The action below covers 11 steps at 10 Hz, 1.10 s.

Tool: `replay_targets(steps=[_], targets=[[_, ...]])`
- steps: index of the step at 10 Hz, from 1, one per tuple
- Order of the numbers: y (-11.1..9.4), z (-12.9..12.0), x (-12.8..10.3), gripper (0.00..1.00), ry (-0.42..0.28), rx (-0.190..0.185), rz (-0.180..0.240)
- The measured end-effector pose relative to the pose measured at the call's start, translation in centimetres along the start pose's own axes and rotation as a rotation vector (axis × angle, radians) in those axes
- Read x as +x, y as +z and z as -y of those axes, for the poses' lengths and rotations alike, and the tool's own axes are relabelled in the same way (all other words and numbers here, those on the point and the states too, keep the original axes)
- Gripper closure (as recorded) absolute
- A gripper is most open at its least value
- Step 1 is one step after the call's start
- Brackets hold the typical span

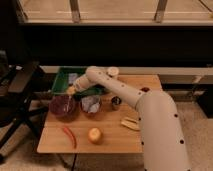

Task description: Place fork in metal cup

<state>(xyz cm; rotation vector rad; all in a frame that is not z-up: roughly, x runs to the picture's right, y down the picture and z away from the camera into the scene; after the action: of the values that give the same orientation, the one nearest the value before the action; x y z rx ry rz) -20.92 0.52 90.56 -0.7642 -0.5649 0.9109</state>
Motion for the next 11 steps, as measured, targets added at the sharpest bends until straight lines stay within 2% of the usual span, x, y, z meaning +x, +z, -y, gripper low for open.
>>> replay_targets(steps=[1,2,5,9,11], targets=[[0.0,-0.2,-0.1,0.89,-0.014,0.004,-0.007],[-0.1,-0.4,-0.2,0.93,-0.020,0.007,-0.010],[-0.5,-0.8,-0.6,0.93,-0.026,0.006,-0.008],[-2.3,-1.8,-1.9,0.93,-0.048,-0.026,0.027],[-2.0,-2.2,-1.8,0.93,-0.059,-0.048,0.028]])
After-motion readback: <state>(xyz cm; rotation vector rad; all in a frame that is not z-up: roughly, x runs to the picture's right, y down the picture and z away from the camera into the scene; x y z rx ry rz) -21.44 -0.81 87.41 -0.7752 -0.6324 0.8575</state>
